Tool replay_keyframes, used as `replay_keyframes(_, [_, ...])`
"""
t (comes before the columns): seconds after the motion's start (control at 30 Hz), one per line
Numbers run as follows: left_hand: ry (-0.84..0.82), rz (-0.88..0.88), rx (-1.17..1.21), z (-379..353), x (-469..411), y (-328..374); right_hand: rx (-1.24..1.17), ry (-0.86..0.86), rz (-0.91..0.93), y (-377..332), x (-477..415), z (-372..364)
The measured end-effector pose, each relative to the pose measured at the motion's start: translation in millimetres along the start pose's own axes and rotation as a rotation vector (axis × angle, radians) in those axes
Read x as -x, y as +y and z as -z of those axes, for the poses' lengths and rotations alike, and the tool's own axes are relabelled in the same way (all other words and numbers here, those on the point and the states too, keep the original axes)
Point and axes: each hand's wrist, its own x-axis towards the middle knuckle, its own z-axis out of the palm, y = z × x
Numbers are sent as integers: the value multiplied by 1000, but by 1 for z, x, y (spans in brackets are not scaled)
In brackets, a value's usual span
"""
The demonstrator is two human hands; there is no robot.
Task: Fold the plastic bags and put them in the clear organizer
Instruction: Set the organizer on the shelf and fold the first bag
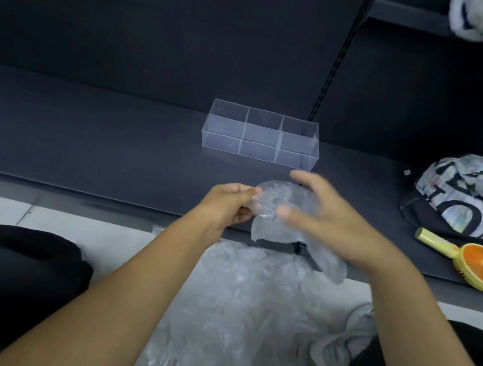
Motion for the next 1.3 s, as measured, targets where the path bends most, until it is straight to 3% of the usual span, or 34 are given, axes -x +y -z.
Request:
replay_keyframes(0.07, [4, -4, 6, 1, 1, 1, 313, 12, -3, -2, -4, -18])
replay_keyframes(0.13, [-20, -6, 24, 3, 3, 2, 374, 205, 2, 4, -10, -29])
replay_keyframes(0.2, [-26, -11, 77, 6, 5, 4, 125, 310, -21, 15, -12, -29])
replay_keyframes(0.27, [23, -57, 81, 11, 6, 4, -236, 302, -55, 26, -10, -23])
replay_keyframes(0.33, [43, -127, -73, 16, 6, -1, -497, 296, -82, 30, -6, -16])
replay_keyframes(0.47, [-83, -123, -359, 22, 3, -22, -935, 286, -200, 38, -1, -9])
replay_keyframes(0.6, [-228, -57, -274, 14, 5, -34, -1173, 273, -372, 44, 8, -11])
replay_keyframes(0.67, [-158, -34, -242, 9, 10, -33, -1152, 258, -432, 47, 12, -15])
replay_keyframes(0.77, [124, -110, -204, 4, 18, -21, -1149, 313, -399, 46, 14, -22])
replay_keyframes(0.8, [142, -134, -206, 4, 19, -16, -1164, 353, -372, 46, 12, -23])
replay_keyframes(0.93, [-136, -174, -321, -4, 28, -8, -1152, 426, -288, 42, 3, -28])
replay_keyframes(1.03, [-124, -200, -390, -15, 22, -20, -1091, 447, -245, 45, -6, -32])
replay_keyframes(1.1, [-25, -226, -341, -13, 18, -23, -839, 468, -286, 54, -4, -28])
replay_keyframes(1.2, [58, -226, -260, -1, 15, -16, -214, 379, -372, 74, 3, -4])
replay_keyframes(1.3, [29, -240, -284, 9, 15, -10, -19, 262, -445, 86, 11, 17])
